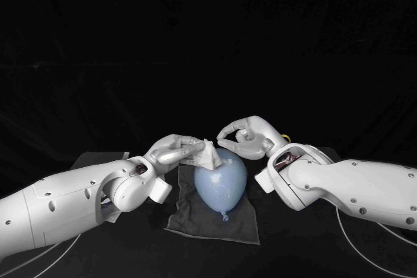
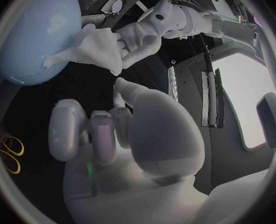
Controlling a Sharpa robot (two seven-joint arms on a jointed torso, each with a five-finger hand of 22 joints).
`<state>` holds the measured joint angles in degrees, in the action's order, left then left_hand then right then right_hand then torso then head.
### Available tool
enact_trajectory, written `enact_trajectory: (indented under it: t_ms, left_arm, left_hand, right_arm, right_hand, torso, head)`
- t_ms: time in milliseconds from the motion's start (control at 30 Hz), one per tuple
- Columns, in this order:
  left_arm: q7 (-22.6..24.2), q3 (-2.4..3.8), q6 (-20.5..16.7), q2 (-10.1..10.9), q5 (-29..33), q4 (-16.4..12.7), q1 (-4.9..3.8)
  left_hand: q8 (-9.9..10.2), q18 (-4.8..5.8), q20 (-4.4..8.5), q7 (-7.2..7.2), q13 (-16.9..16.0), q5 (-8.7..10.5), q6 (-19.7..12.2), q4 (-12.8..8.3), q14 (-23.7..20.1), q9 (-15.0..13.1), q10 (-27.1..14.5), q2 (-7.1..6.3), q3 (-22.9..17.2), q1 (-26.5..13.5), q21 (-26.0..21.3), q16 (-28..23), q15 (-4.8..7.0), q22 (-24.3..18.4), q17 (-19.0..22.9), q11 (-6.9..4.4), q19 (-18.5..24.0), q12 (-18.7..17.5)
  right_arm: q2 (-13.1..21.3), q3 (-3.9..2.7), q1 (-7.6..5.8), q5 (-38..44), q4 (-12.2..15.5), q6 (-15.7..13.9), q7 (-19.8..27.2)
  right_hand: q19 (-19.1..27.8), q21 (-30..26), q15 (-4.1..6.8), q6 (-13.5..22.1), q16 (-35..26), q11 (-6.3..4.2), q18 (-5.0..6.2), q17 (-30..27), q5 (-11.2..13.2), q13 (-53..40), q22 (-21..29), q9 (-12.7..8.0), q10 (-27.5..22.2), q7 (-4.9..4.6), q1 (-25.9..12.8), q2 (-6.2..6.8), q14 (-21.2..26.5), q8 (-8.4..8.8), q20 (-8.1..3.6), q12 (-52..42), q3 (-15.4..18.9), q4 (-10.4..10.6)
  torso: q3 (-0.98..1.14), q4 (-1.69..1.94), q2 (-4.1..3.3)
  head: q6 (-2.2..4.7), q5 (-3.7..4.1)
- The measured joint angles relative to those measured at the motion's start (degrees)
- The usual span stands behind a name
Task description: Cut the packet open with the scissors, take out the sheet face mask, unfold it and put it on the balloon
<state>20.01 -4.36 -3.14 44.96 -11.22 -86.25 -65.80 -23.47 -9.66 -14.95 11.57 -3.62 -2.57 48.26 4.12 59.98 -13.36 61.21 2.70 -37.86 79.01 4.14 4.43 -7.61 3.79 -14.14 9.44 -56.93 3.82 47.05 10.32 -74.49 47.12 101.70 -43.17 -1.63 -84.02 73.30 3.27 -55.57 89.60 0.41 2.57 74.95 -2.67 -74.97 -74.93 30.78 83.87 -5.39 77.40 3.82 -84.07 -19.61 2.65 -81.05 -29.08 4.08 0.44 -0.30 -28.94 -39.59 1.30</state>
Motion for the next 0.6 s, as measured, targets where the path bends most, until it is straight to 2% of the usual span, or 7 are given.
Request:
enact_trajectory:
  t_ms: [33,200,300,600]
  left_arm:
    - [-0.01,0.0,0.02,-0.01,-0.03,-0.03,-0.01]
    - [-0.02,0.0,0.07,-0.05,-0.1,-0.16,-0.01]
    - [-0.03,0.0,0.08,-0.08,-0.13,-0.19,-0.01]
    - [-0.03,0.0,0.09,-0.1,-0.18,-0.28,-0.01]
  left_hand:
    - [0.01,0.0,0.0,0.0,0.0,0.06,0.0,0.0,0.0,0.0,0.0,0.0,0.0,0.0,0.0,0.0,0.0,0.0,0.0,0.0,0.0,0.0]
    - [0.06,0.0,0.0,0.0,0.0,0.07,-0.01,-0.17,0.0,0.0,0.0,0.0,0.17,0.0,0.0,0.0,0.0,0.04,-0.01,0.0,0.0,0.0]
    - [0.07,0.0,0.0,0.0,0.0,0.07,0.0,-0.17,0.0,0.0,0.0,0.0,0.17,0.0,0.0,0.0,-0.01,0.05,-0.05,0.0,0.0,0.0]
    - [0.26,0.0,0.0,0.23,0.0,0.15,0.23,-0.17,0.01,-0.08,0.0,-0.01,0.17,-0.01,0.0,0.0,-0.01,0.05,-0.05,0.0,0.0,0.0]
  right_arm:
    - [-0.21,0.0,0.0,0.14,-0.2,0.11,0.04]
    - [-1.14,0.0,0.0,0.85,-1.07,1.15,0.03]
    - [-1.7,0.0,0.0,1.38,-1.74,2.28,-0.14]
    - [-2.54,0.0,0.0,2.41,-2.69,5.52,-0.71]
  right_hand:
    - [0.02,-0.33,-0.45,0.74,0.07,0.5,0.0,0.0,-0.07,0.0,0.01,-0.43,-0.03,-0.45,-0.71,-0.14,0.05,0.92,0.01,0.25,0.26,0.25]
    - [0.98,-1.97,-1.96,3.86,0.2,2.4,-0.02,0.0,-0.12,0.05,0.02,-2.42,0.08,-2.65,-3.36,2.48,0.13,4.57,1.08,1.57,2.63,1.34]
    - [1.16,-2.57,-2.47,5.09,0.2,2.92,-0.02,0.0,-0.12,0.07,0.02,-3.2,-0.02,-3.27,-4.08,3.21,0.05,6.04,1.61,2.21,3.59,1.78]
    - [1.15,-2.87,-2.67,5.2,0.19,3.19,-0.02,-0.05,-0.12,0.04,-0.01,-3.7,0.24,-3.37,-4.36,3.49,0.25,6.84,2.0,2.57,4.5,1.94]
  torso:
    - [0.0,0.0,0.0]
    - [0.01,0.02,-0.02]
    - [-0.02,0.03,-0.03]
    - [-0.03,0.05,-0.05]
  head:
    - [0.01,0.0]
    - [0.1,0.07]
    - [0.12,0.13]
    - [-0.02,0.1]
